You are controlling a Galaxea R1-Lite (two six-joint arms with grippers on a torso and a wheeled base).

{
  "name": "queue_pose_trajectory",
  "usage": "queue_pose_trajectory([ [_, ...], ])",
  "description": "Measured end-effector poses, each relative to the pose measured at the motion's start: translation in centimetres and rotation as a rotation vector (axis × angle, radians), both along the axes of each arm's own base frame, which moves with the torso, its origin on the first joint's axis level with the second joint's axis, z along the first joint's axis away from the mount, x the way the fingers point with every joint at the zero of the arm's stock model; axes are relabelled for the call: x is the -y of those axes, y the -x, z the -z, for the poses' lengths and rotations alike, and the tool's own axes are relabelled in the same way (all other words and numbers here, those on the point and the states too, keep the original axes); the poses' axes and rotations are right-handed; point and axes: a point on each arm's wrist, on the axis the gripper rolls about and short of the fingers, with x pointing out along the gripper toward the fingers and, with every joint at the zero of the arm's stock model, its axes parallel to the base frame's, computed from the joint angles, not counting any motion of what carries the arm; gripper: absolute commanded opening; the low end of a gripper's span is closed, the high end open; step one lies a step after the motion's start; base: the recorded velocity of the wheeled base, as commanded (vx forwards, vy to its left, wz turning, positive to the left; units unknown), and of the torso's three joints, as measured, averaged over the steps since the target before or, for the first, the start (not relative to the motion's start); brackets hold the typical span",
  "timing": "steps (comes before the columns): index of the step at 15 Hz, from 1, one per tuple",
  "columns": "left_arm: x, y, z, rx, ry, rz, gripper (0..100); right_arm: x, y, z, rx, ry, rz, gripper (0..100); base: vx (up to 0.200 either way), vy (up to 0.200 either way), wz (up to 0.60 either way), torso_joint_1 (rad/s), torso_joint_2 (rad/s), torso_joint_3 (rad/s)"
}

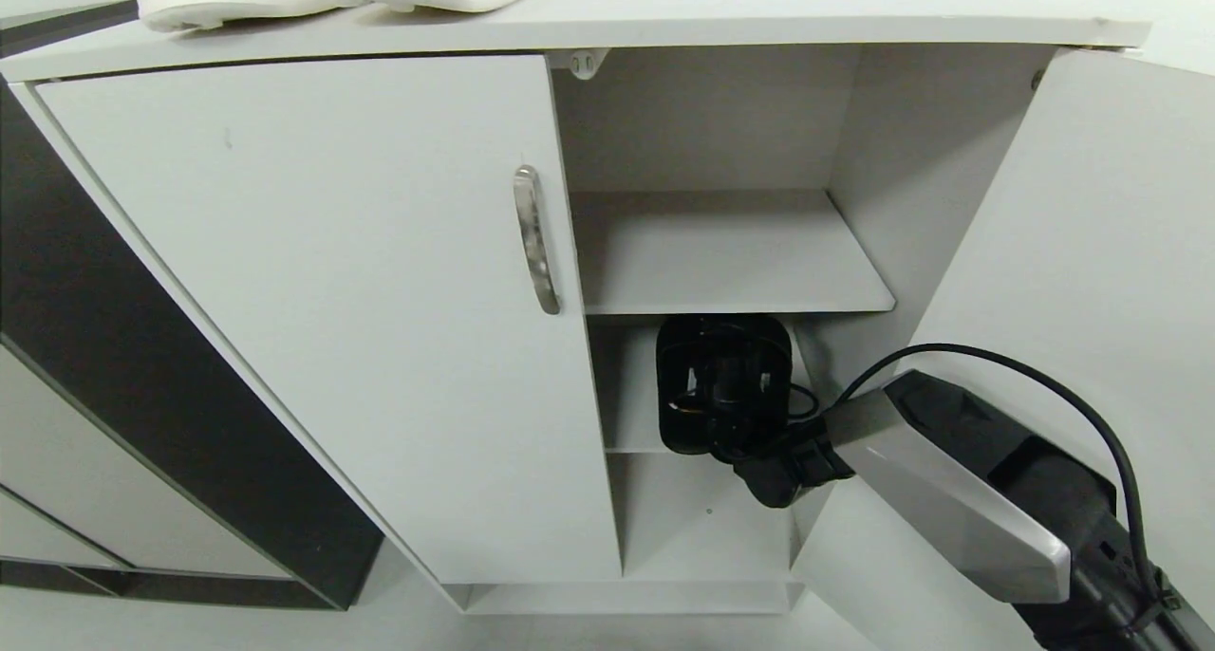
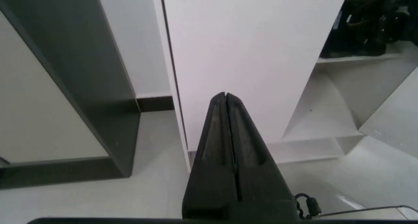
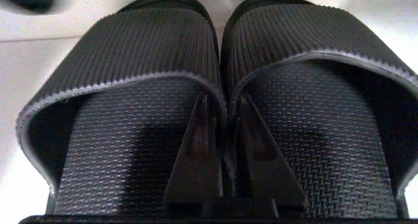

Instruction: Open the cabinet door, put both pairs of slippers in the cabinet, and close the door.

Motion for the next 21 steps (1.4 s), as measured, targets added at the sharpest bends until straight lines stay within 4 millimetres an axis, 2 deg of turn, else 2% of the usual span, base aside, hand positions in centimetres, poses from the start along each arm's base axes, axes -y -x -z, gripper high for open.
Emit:
queue_pose_trajectory([
  [14, 0.0, 0.0, 0.0, 0.0, 0.001, 0.0, 0, 0.8, -1.0, 0.8, -0.005, 0.003, 0.02, 0, 0.0, 0.0, 0.0, 0.0, 0.0, 0.0],
  [15, 0.0, 0.0, 0.0, 0.0, 0.001, 0.0, 0, 0.8, -1.0, 0.9, -0.006, 0.004, 0.019, 100, 0.0, 0.0, 0.0, 0.0, 0.0, 0.0],
  [21, 0.0, 0.0, 0.0, 0.0, 0.001, 0.0, 0, 0.8, -0.5, 1.4, -0.021, 0.019, 0.015, 100, 0.0, 0.0, 0.0, 0.0, 0.0, 0.0],
])
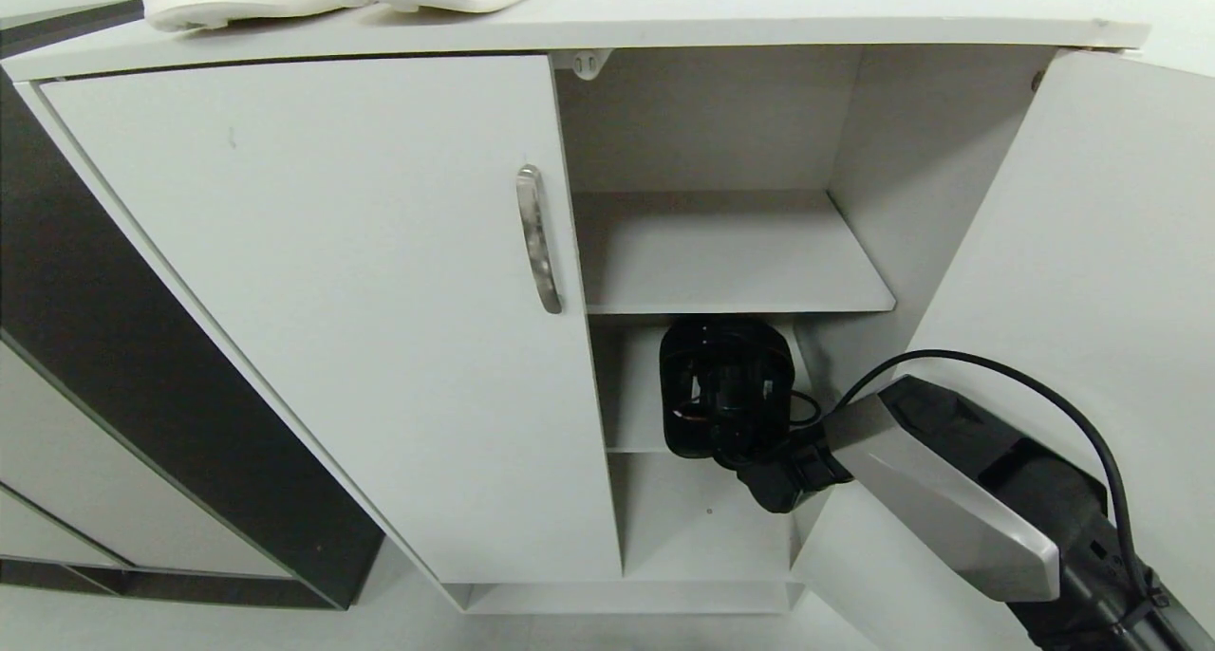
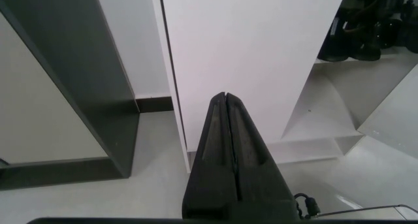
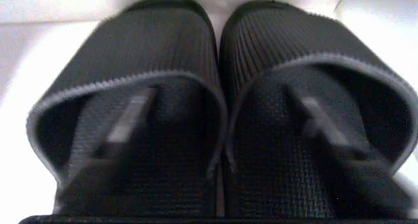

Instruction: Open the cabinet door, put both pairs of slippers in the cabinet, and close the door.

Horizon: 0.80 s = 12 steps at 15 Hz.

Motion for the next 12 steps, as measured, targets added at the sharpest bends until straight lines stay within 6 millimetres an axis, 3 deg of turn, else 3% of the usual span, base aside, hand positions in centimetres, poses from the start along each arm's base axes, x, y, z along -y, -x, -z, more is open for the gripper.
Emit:
queue_pose_trajectory([
  [5, 0.0, 0.0, 0.0, 0.0, 0.0, 0.0, 0, 0.5, 3.2, -0.4, -0.023, 0.022, -0.025, 100, 0.0, 0.0, 0.0, 0.0, 0.0, 0.0],
  [12, 0.0, 0.0, 0.0, 0.0, -0.001, 0.0, 0, 2.1, 11.7, -1.5, -0.047, 0.053, -0.119, 100, 0.0, 0.0, 0.0, 0.0, 0.0, 0.0],
])
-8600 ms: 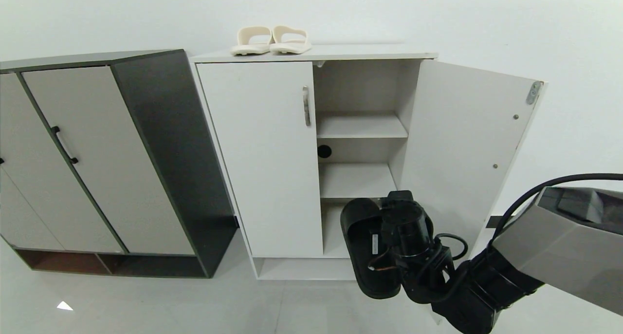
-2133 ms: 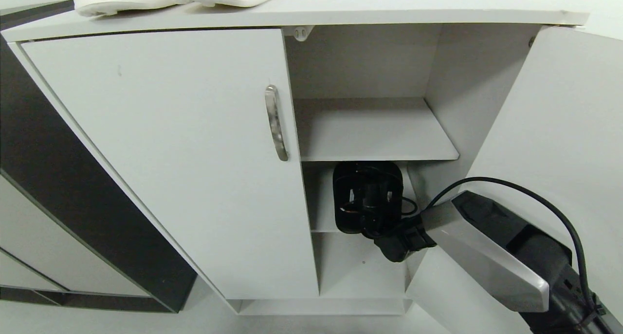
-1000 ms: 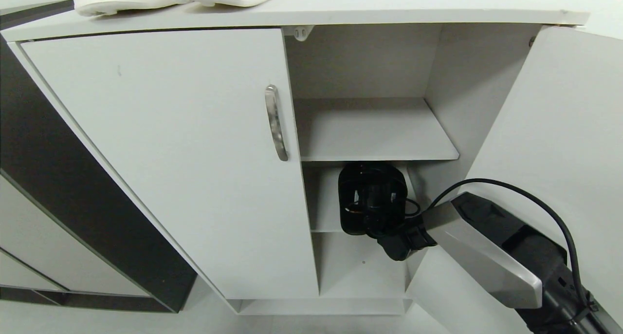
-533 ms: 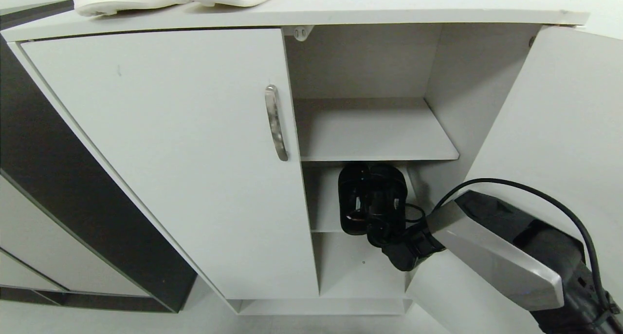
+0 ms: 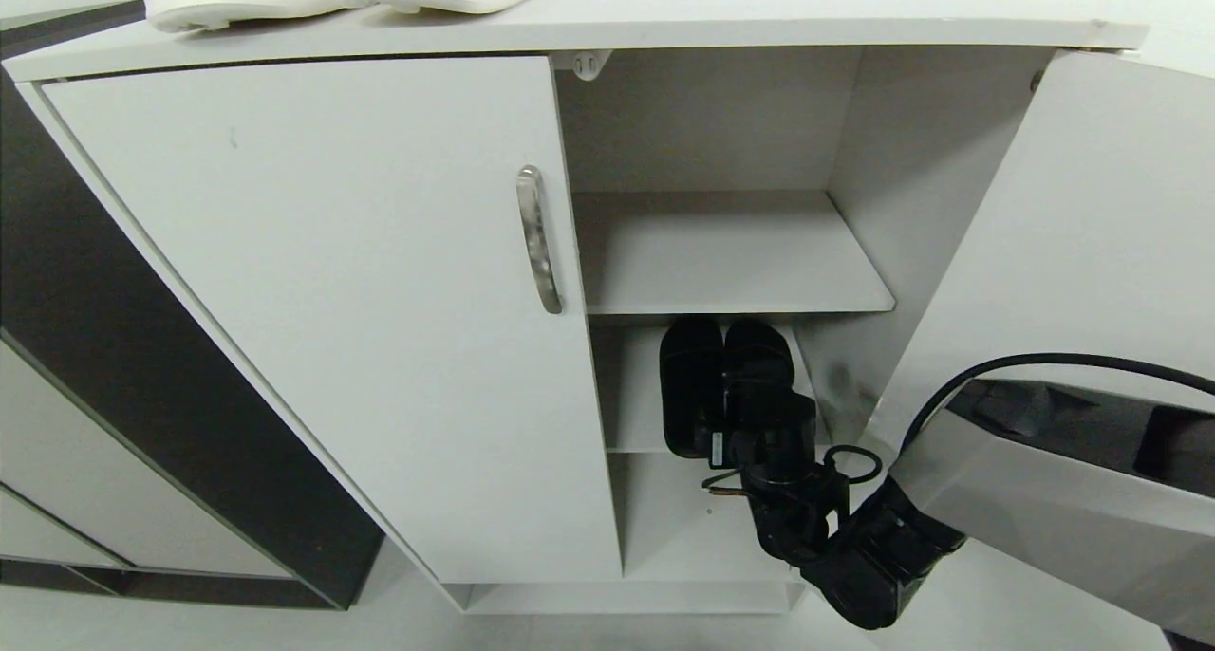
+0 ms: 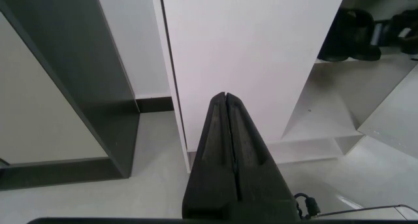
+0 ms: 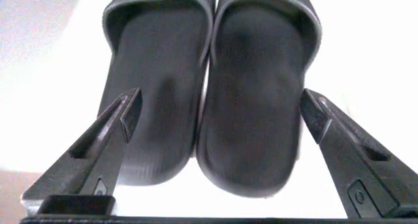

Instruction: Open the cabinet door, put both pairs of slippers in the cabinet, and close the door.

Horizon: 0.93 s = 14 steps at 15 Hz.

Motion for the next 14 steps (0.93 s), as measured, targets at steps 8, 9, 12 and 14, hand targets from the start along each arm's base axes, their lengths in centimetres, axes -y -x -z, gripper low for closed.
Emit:
queue_pose_trajectory([
  [8, 0.0, 0.0, 0.0, 0.0, 0.0, 0.0, 0, -0.1, 1.3, -1.0, 0.011, -0.005, -0.023, 100, -0.1, 0.0, 0.0, 0.002, 0.0, -0.002],
  [9, 0.0, 0.0, 0.0, 0.0, 0.0, 0.0, 0, -0.1, 1.4, -1.1, 0.011, -0.005, -0.024, 100, -0.2, 0.0, 0.0, -0.002, 0.0, 0.012],
  [12, 0.0, 0.0, 0.0, 0.0, 0.0, -0.001, 0, -0.1, 1.5, -1.1, 0.011, -0.004, -0.024, 100, -0.2, 0.0, 0.0, -0.001, 0.0, 0.004],
  [14, 0.0, 0.0, 0.0, -0.001, 0.0, -0.001, 0, -0.4, 1.9, -1.0, 0.006, 0.001, -0.035, 100, -0.1, 0.0, 0.0, -0.001, 0.0, 0.001],
])
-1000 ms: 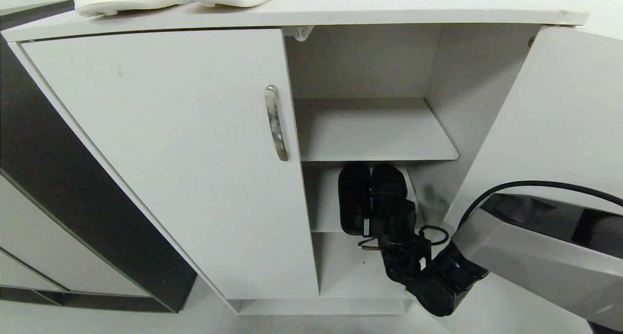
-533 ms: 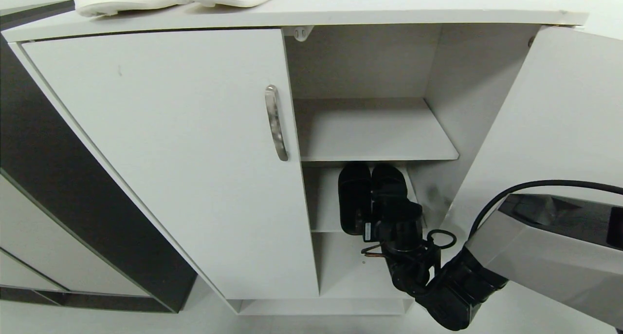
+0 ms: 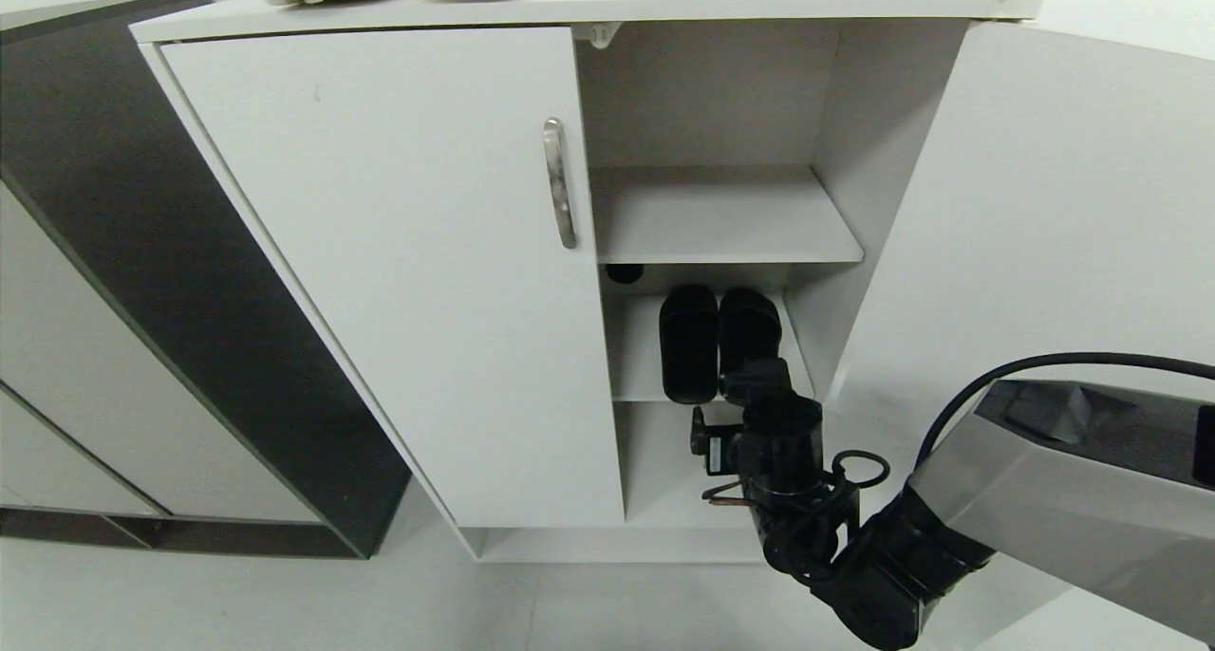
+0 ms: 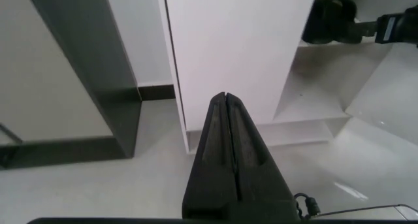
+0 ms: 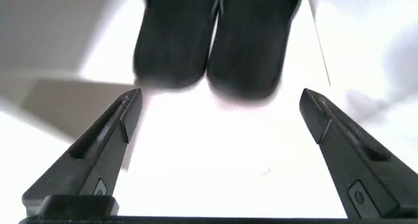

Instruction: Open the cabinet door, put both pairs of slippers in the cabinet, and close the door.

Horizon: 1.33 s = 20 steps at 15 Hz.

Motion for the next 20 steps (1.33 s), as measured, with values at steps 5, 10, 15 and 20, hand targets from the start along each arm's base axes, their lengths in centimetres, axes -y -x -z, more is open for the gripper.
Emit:
queue_pose_trajectory([
  [5, -0.03, 0.0, -0.01, 0.001, 0.004, -0.01, 0, 0.02, 0.46, 0.17, -0.006, 0.007, -0.007, 100, 0.0, 0.0, 0.0, 0.0, 0.0, 0.0],
  [10, -0.04, 0.0, -0.01, 0.001, 0.007, -0.016, 0, 0.08, 0.46, -0.07, 0.018, 0.004, -0.009, 100, 0.0, 0.0, 0.0, 0.0, 0.0, 0.0],
  [15, -0.03, 0.0, -0.01, 0.001, 0.003, -0.013, 0, 0.15, 0.49, 0.01, 0.016, 0.006, -0.008, 100, 0.0, 0.0, 0.0, 0.002, 0.0, 0.046],
  [20, -0.03, 0.0, -0.01, 0.001, 0.003, -0.013, 0, 0.26, 0.6, 0.2, 0.01, 0.012, -0.007, 100, 0.0, 0.0, 0.0, 0.0, 0.0, 0.191],
])
